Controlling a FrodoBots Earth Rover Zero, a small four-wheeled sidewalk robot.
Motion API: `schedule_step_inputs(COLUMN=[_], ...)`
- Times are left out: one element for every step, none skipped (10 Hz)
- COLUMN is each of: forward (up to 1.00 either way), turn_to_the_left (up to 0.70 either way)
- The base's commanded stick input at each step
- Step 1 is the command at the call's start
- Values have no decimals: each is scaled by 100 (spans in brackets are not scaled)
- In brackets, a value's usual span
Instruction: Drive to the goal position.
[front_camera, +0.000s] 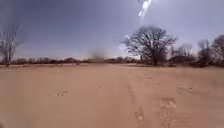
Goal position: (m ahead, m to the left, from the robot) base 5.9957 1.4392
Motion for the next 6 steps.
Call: schedule_step_inputs(forward=[100,100,100,100,100,100], turn_to_the_left=[0,0,0,0,0,0])
